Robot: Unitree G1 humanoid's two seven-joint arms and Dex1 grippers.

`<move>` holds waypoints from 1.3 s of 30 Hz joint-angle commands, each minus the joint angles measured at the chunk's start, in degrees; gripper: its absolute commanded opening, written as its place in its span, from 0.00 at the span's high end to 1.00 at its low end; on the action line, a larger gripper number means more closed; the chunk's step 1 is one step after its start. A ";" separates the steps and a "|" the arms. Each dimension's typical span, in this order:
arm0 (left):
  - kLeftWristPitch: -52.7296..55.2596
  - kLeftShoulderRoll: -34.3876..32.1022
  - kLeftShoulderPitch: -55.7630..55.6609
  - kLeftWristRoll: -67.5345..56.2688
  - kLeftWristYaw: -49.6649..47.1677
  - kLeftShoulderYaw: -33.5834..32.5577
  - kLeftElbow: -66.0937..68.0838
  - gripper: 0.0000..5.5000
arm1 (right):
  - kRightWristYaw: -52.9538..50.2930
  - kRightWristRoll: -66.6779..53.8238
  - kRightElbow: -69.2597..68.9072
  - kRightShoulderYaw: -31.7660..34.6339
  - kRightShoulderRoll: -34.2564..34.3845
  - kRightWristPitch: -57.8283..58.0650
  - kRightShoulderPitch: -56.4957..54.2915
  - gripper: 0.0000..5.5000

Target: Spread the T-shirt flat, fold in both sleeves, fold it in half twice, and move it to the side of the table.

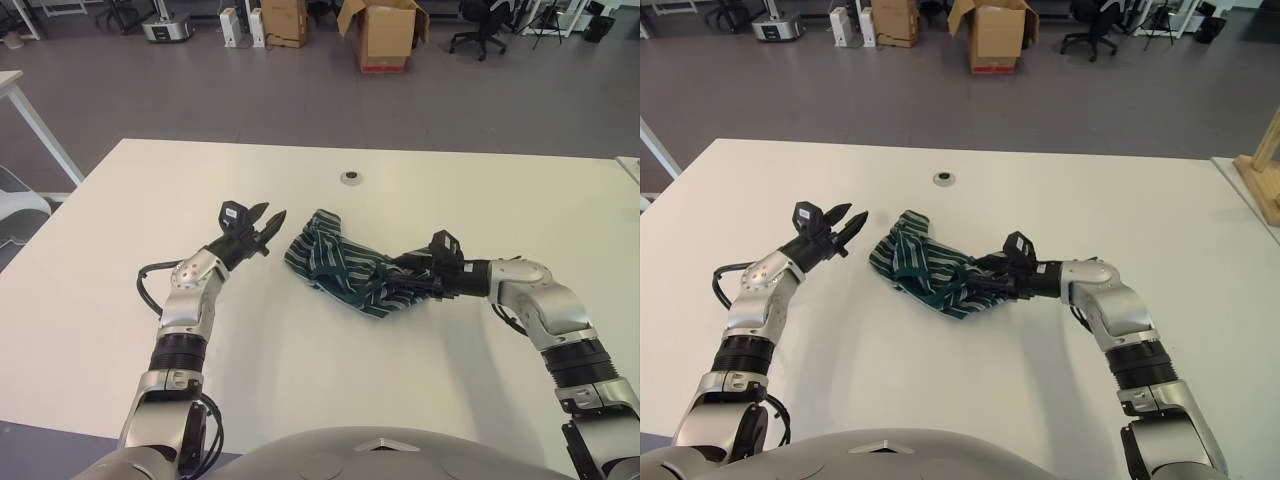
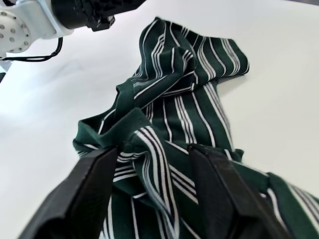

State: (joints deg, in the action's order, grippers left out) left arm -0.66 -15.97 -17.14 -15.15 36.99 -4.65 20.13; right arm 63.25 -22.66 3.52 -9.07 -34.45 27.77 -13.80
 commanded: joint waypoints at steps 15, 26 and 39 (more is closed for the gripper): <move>-43.05 -17.90 -13.38 23.91 17.81 17.49 18.39 0.57 | 0.86 -0.88 -0.56 1.43 0.09 1.71 -0.99 0.99; -63.45 -18.43 -24.74 72.48 -30.04 35.30 28.98 0.57 | -0.42 -2.26 -2.41 3.61 0.25 2.85 -0.03 0.99; -64.39 -17.17 -29.08 81.00 -50.20 47.23 33.70 0.91 | -0.56 -2.09 -0.98 3.32 1.65 2.27 -0.08 1.00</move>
State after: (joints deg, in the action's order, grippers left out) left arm -64.30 -33.66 -44.83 65.65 -12.58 41.48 54.00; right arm 63.12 -24.66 2.50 -6.26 -33.06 30.20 -13.76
